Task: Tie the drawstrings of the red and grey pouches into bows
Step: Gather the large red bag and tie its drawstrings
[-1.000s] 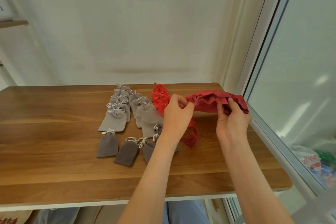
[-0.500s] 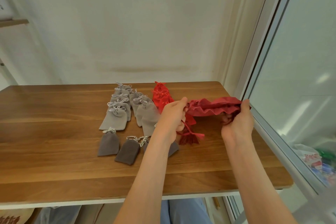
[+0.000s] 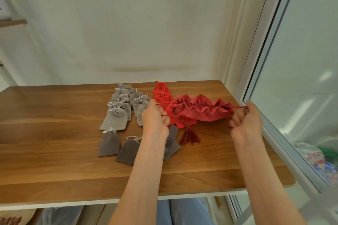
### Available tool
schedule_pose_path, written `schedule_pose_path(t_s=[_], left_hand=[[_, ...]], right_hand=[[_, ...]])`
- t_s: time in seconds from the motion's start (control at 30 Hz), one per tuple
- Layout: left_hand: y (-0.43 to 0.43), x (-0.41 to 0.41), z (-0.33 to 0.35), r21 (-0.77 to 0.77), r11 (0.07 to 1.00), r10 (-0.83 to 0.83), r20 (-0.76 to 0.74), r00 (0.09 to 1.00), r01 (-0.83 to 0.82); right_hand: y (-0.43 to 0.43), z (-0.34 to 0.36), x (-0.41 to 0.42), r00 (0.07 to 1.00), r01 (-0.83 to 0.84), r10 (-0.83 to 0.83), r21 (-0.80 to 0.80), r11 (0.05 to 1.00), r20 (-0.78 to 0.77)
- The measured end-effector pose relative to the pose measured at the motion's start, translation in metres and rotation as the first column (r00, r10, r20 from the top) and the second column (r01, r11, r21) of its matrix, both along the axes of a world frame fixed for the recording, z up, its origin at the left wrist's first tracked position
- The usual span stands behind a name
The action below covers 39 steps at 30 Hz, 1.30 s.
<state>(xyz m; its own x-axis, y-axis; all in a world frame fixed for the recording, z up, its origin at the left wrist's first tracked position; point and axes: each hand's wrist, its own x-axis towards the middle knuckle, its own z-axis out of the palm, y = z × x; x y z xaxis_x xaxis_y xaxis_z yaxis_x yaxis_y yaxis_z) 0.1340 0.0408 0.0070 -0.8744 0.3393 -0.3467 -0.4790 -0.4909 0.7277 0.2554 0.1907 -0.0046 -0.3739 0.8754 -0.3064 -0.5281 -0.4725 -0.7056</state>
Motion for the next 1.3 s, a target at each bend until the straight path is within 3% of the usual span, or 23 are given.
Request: schedule_pose_path(t_s=[0.1, 0.3, 0.37, 0.43, 0.5, 0.53, 0.6, 0.67, 0.73, 0.8, 0.93, 1.03, 1.1, 1.2, 1.27, 1.3], left_hand=[[-0.001, -0.006, -0.002, 0.025, 0.996, 0.09, 0.046, 0.995, -0.091], [-0.014, -0.021, -0.002, -0.14, 0.956, 0.263, 0.02, 0.965, -0.258], [-0.017, -0.022, -0.004, -0.223, 0.937, 0.261, -0.064, 0.963, -0.269], [-0.021, -0.02, -0.007, -0.399, 0.869, 0.191, -0.275, 0.942, -0.292], [-0.025, -0.017, -0.007, -0.613, 0.724, -0.065, -0.518, 0.853, -0.317], [-0.026, -0.016, -0.006, -0.704, 0.632, -0.233, -0.572, 0.786, -0.324], [-0.024, -0.014, -0.006, -0.815, 0.437, -0.473, -0.569, 0.673, -0.381], [-0.018, -0.008, -0.006, -0.839, 0.266, -0.605, -0.529, 0.596, -0.475], [-0.013, 0.003, -0.006, -0.826, 0.061, -0.717, -0.427, 0.551, -0.56], [-0.012, 0.014, -0.003, -0.782, -0.063, -0.76, -0.365, 0.538, -0.62], [-0.013, 0.02, -0.004, -0.684, -0.018, -0.893, -0.316, 0.319, -0.729], [-0.012, 0.018, -0.011, -0.699, -0.059, -0.939, -0.204, 0.276, -0.713], [-0.01, 0.013, -0.019, -0.721, -0.054, -0.946, -0.184, 0.266, -0.69], [-0.006, 0.01, -0.023, -0.769, 0.024, -0.954, -0.209, 0.215, -0.639], [-0.003, 0.012, -0.021, -0.794, 0.125, -0.939, -0.288, 0.188, -0.595], [-0.002, 0.013, -0.02, -0.801, 0.176, -0.928, -0.33, 0.176, -0.572]], right_hand=[[0.007, -0.001, 0.004, 0.998, 0.046, -0.046, -0.015, 0.999, 0.035], [0.026, 0.0, 0.018, 0.96, 0.184, -0.192, 0.054, 0.981, 0.206], [0.03, -0.004, 0.02, 0.932, 0.171, -0.199, 0.118, 0.978, 0.302], [0.032, -0.009, 0.022, 0.88, 0.069, -0.167, 0.229, 0.971, 0.445], [0.033, -0.014, 0.023, 0.793, -0.115, -0.114, 0.331, 0.936, 0.598], [0.032, -0.015, 0.023, 0.729, -0.213, -0.101, 0.365, 0.906, 0.677], [0.029, -0.015, 0.022, 0.513, -0.417, -0.172, 0.42, 0.806, 0.841], [0.023, -0.012, 0.022, 0.237, -0.712, -0.302, 0.377, 0.592, 0.923], [0.015, -0.008, 0.02, 0.14, -0.888, -0.352, 0.274, 0.368, 0.926], [0.004, -0.002, 0.018, 0.126, -0.941, -0.356, 0.225, 0.251, 0.926], [-0.01, 0.005, 0.018, 0.282, -0.924, -0.257, 0.334, 0.188, 0.924], [-0.018, 0.006, 0.022, 0.357, -0.912, -0.226, 0.39, 0.126, 0.907], [-0.023, 0.009, 0.025, 0.293, -0.949, -0.196, 0.31, 0.06, 0.936], [-0.028, 0.007, 0.024, 0.104, -0.993, -0.202, 0.089, -0.08, 0.974], [-0.028, -0.002, 0.018, 0.026, -0.996, -0.271, 0.001, -0.091, 0.962], [-0.027, -0.007, 0.015, 0.031, -0.998, -0.325, 0.01, -0.067, 0.945]])
